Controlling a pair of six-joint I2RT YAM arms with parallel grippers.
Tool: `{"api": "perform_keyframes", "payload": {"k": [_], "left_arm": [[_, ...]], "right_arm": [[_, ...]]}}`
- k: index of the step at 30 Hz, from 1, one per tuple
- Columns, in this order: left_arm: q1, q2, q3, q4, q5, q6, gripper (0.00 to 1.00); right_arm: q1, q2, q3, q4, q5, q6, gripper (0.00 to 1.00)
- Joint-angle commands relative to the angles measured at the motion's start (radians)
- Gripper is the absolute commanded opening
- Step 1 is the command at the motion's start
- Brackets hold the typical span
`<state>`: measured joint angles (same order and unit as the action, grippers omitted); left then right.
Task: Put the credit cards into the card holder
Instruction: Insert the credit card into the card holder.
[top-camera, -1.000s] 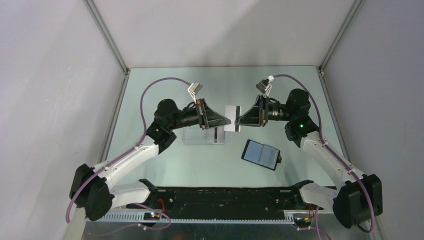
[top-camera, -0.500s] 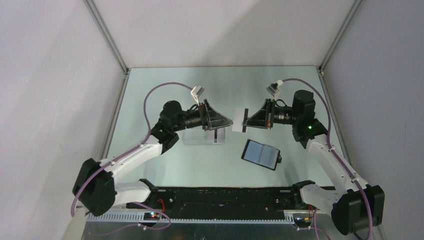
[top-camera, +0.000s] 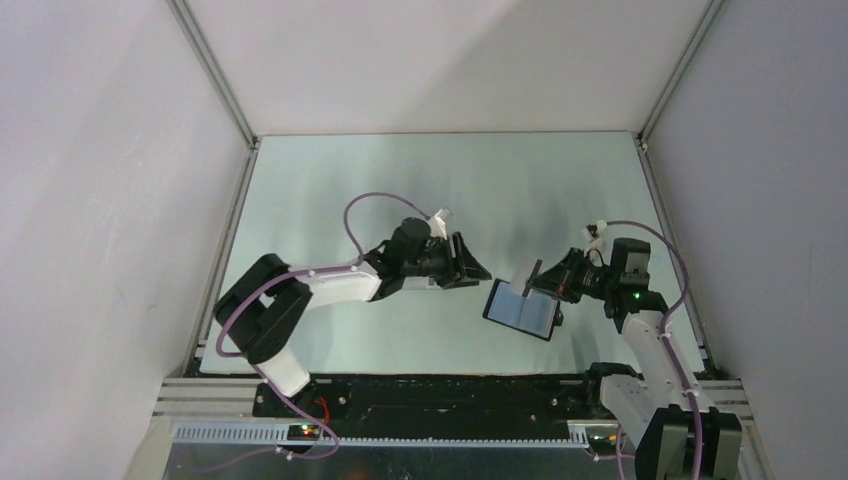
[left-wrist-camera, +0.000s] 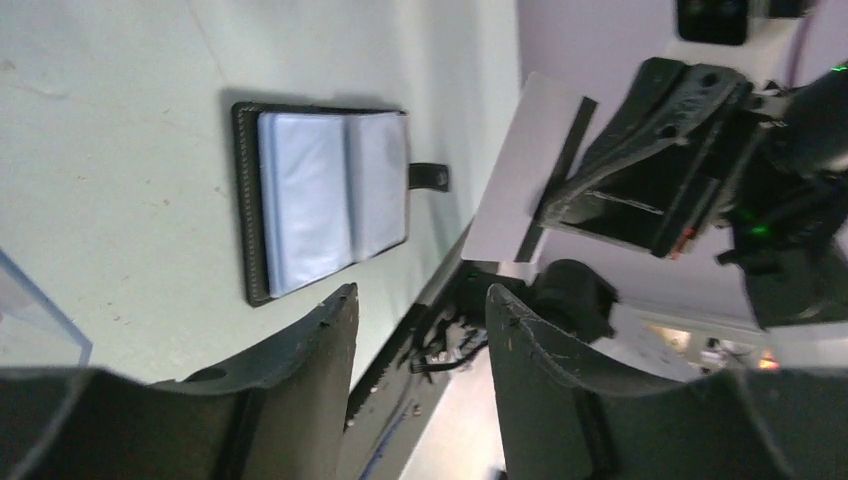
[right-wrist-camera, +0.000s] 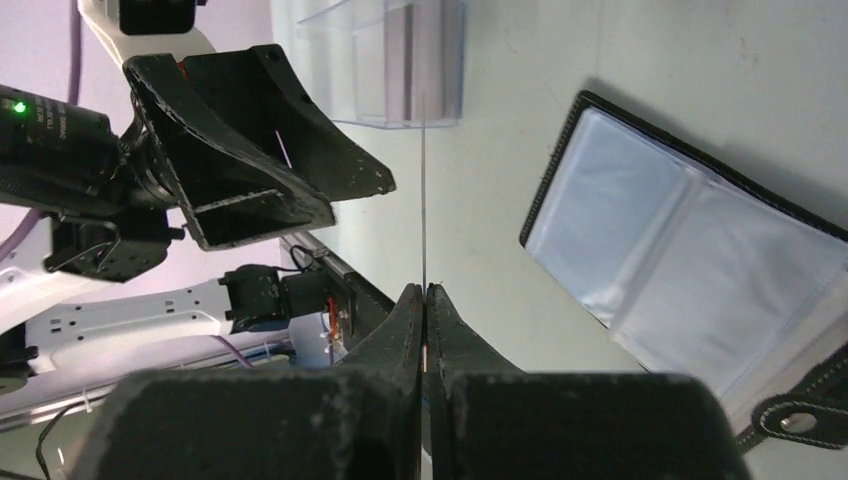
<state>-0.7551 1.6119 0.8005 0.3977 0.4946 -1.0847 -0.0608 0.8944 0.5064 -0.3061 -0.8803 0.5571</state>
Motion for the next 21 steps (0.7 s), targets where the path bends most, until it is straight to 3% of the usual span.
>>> {"api": "perform_keyframes", "payload": {"k": [1, 5, 9, 17, 21], "left_arm": [[-0.066, 0.057, 0.075, -0.101, -0.149, 0.142, 0.54], [-0.104, 0.095, 0.104, -0.241, -0.284, 0.237, 0.54], [-0.128, 0.109, 0.13, -0.277, -0.361, 0.277, 0.54], [-0.15, 0.207, 0.195, -0.343, -0.378, 0.318, 0.48], [-0.152, 0.259, 0.22, -0.342, -0.356, 0.311, 0.39]], "right_arm": [[-0.015, -0.05, -0.064, 0.038, 0.054, -0.024, 0.0], [-0.026, -0.079, -0.139, 0.049, 0.117, -0.026, 0.0], [-0.049, -0.063, -0.159, 0.053, 0.135, -0.047, 0.0], [-0.059, -0.005, -0.232, 0.172, 0.132, -0.023, 0.0], [-0.06, 0.023, -0.239, 0.19, 0.145, -0.026, 0.0]]}}
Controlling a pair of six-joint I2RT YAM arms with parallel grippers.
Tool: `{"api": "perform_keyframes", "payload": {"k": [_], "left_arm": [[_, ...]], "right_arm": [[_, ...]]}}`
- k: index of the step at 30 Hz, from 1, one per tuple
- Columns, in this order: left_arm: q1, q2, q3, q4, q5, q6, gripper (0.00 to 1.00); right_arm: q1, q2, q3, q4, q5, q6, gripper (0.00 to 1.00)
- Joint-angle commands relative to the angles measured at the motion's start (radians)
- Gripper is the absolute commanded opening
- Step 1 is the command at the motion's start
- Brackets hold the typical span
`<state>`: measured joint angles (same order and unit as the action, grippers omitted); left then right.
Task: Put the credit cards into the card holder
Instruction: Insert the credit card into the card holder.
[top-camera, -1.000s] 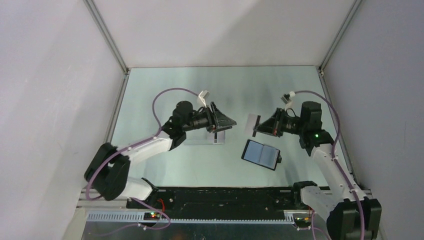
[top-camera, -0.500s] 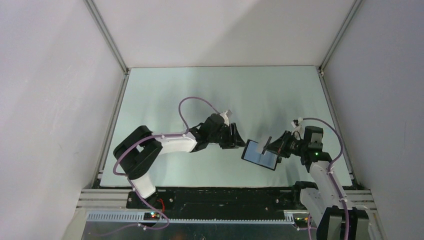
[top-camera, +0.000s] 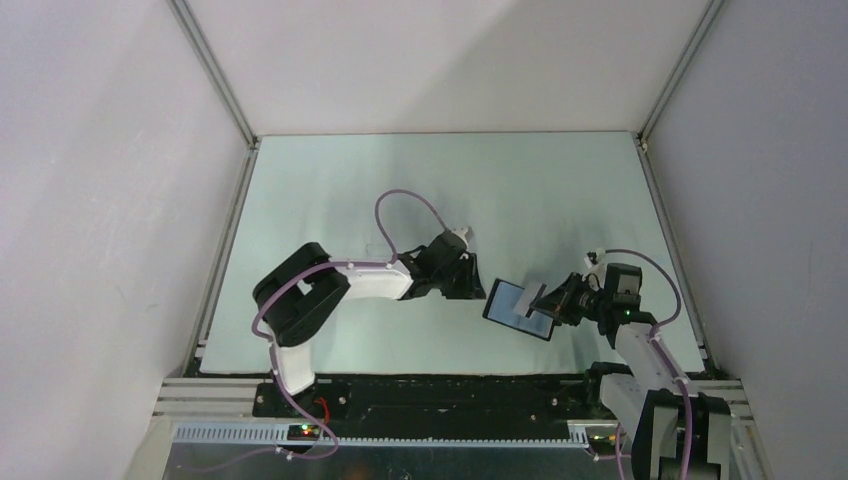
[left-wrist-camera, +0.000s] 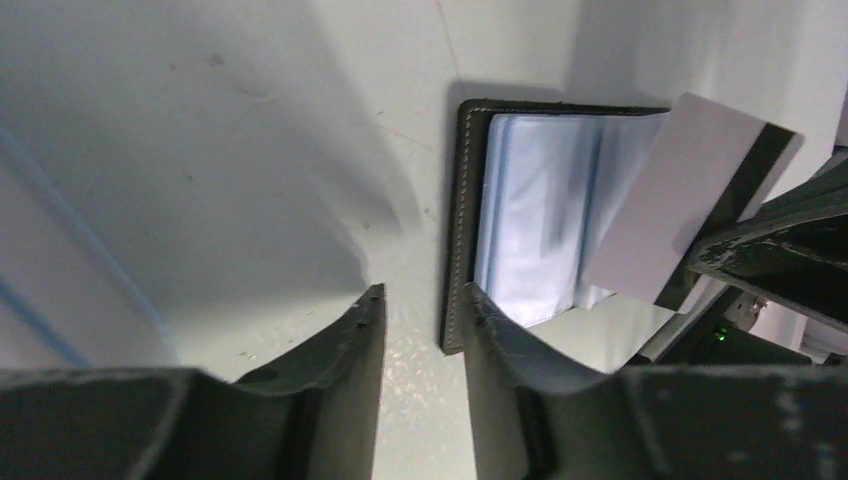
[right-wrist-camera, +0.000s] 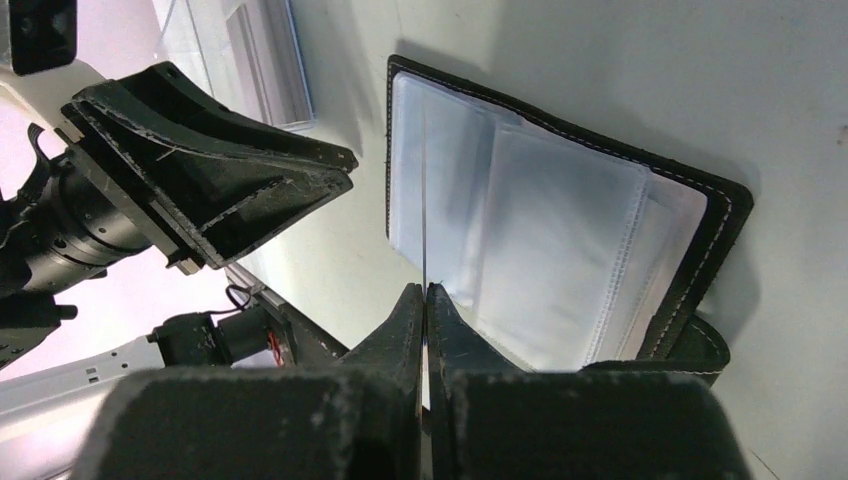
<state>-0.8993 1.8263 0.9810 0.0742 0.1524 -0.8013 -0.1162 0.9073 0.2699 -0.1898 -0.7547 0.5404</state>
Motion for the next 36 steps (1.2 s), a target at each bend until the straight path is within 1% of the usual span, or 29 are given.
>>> {"api": "perform_keyframes", "payload": {"k": [1, 8, 15, 20, 26, 36], "left_arm": [[-0.008, 0.051, 0.047, -0.019, -0.01, 0.025, 0.37], [-0.011, 0.094, 0.064, -0.019, 0.007, 0.02, 0.28], [-0.01, 0.102, 0.067, -0.021, 0.009, 0.019, 0.23], [-0.012, 0.107, 0.073, -0.021, 0.018, 0.021, 0.21], [-0.013, 0.12, 0.079, -0.021, 0.028, 0.021, 0.19], [-0.015, 0.131, 0.088, -0.021, 0.037, 0.022, 0.16]], "right_arm": [[-0.006, 0.006, -0.001, 0.062, 0.032, -0.013, 0.0], [-0.008, -0.066, 0.003, -0.023, 0.115, -0.01, 0.0], [-0.01, -0.029, 0.003, -0.026, 0.139, -0.01, 0.0], [-0.01, -0.046, 0.003, -0.039, 0.172, 0.003, 0.0], [-0.01, -0.004, -0.008, 0.0, 0.123, 0.007, 0.0], [-0.01, -0.004, -0.037, 0.052, 0.089, 0.048, 0.0]]}}
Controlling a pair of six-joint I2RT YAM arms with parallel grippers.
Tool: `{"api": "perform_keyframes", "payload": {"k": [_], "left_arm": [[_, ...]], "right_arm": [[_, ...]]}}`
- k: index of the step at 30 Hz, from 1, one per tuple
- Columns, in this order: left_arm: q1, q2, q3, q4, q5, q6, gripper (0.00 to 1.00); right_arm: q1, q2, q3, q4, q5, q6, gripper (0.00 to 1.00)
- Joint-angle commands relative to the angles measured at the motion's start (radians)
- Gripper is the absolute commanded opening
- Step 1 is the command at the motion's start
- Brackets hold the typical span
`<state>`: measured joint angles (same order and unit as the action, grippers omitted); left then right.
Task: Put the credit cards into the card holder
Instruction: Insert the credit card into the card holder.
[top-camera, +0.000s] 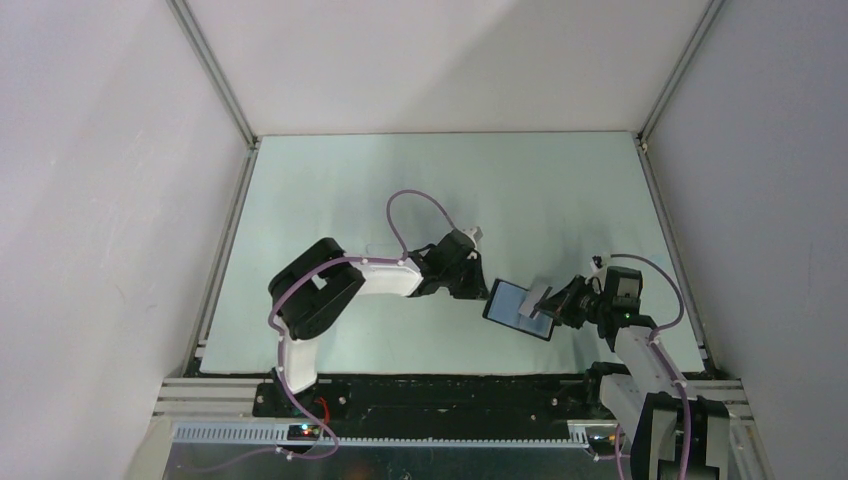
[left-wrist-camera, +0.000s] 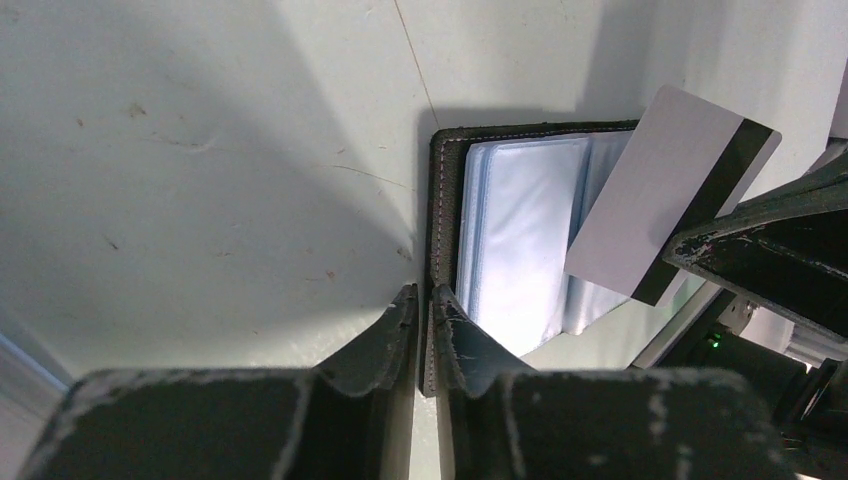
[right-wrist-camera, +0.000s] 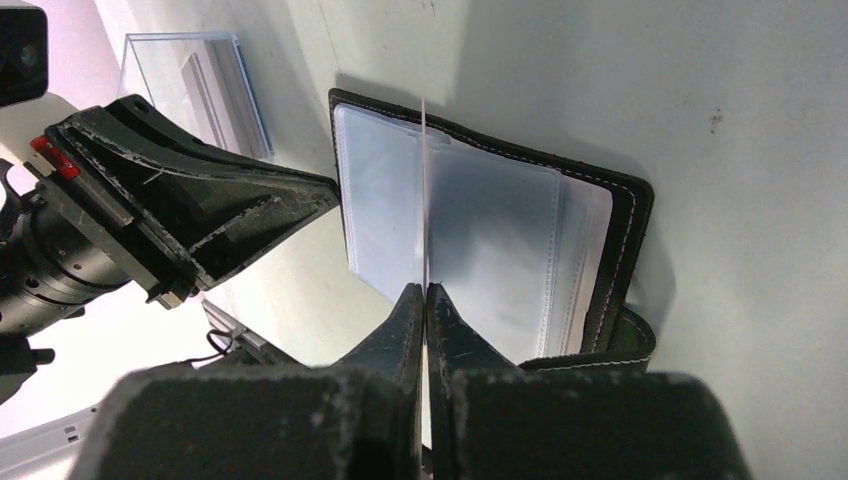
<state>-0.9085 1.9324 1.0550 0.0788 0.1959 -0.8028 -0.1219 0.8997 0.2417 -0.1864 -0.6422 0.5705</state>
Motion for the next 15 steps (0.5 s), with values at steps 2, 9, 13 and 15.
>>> {"api": "perform_keyframes", "payload": {"k": [2, 9, 13, 15], "left_arm": [[-0.006, 0.029, 0.017, -0.025, -0.002, 0.024, 0.16], [-0.007, 0.041, 0.025, -0.027, 0.006, 0.022, 0.15], [-0.006, 0.045, 0.026, -0.027, 0.007, 0.022, 0.14], [-0.006, 0.045, 0.029, -0.029, 0.009, 0.022, 0.14]], "right_arm": [[-0.004, 0.013, -0.014, 0.059, -0.026, 0.019, 0.0], [-0.002, 0.051, -0.039, 0.092, -0.039, 0.028, 0.0], [0.0, 0.063, -0.053, 0.107, -0.06, 0.047, 0.0], [0.003, 0.062, -0.055, 0.106, -0.072, 0.059, 0.0]]}}
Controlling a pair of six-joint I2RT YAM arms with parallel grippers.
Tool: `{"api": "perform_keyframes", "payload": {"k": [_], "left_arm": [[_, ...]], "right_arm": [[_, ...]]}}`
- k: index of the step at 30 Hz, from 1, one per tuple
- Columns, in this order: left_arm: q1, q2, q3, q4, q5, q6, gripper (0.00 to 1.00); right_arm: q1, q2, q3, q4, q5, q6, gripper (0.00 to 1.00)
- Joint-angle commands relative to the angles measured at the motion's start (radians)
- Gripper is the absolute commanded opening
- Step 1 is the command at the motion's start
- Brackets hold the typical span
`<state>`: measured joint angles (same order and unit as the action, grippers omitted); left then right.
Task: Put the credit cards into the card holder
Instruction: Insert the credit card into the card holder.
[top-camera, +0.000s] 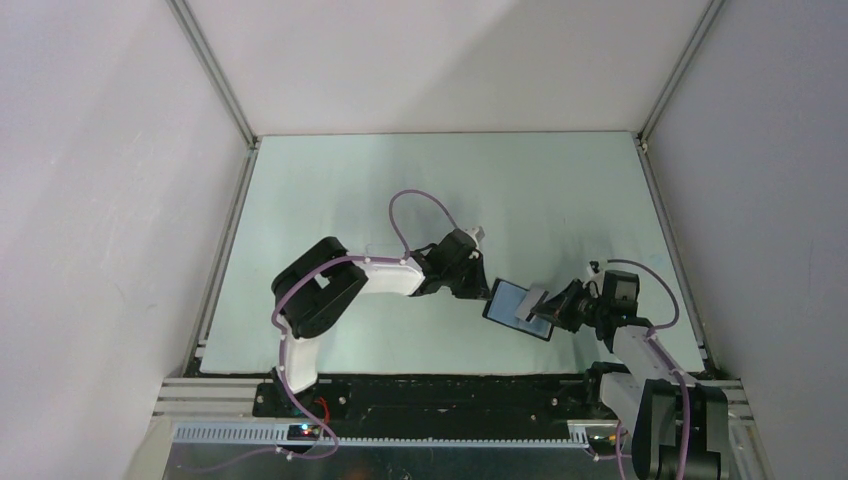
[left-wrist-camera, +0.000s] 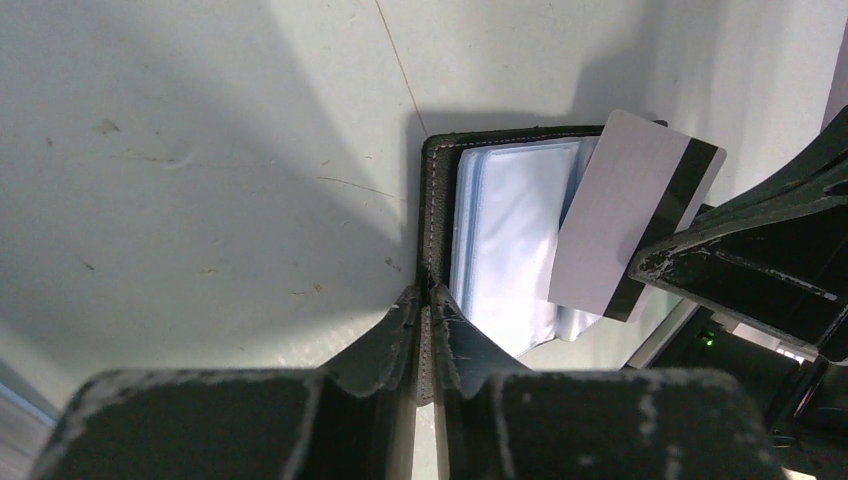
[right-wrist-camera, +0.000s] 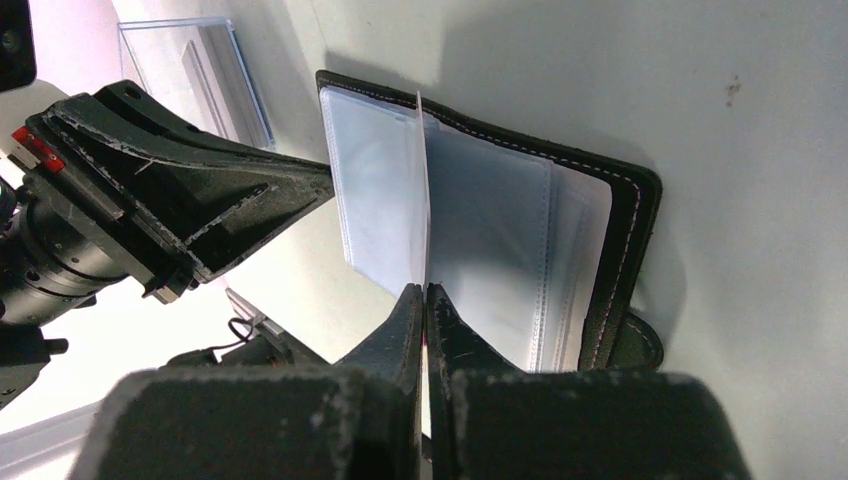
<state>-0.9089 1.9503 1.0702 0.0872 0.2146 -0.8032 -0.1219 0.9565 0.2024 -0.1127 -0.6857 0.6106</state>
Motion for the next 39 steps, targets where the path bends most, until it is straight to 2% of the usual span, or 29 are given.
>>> {"api": "perform_keyframes", "payload": {"k": [1, 15, 24, 34, 39], "left_arm": [[-0.005, 0.028, 0.014, -0.037, -0.009, 0.022, 0.14], [-0.008, 0.029, 0.016, -0.04, -0.006, 0.021, 0.11], [-0.008, 0.036, 0.02, -0.043, -0.002, 0.02, 0.1], [-0.009, 0.052, 0.035, -0.054, 0.009, 0.018, 0.1], [-0.008, 0.064, 0.045, -0.062, 0.018, 0.018, 0.09]], "right_arm": [[0.004, 0.005, -0.016, 0.03, -0.036, 0.022, 0.0], [0.077, 0.013, -0.045, 0.025, -0.03, 0.089, 0.0], [0.08, 0.109, -0.027, 0.071, -0.064, 0.076, 0.0], [0.085, 0.209, 0.114, -0.02, -0.106, -0.073, 0.0], [0.085, 0.325, 0.171, -0.075, -0.097, -0.138, 0.0]]}}
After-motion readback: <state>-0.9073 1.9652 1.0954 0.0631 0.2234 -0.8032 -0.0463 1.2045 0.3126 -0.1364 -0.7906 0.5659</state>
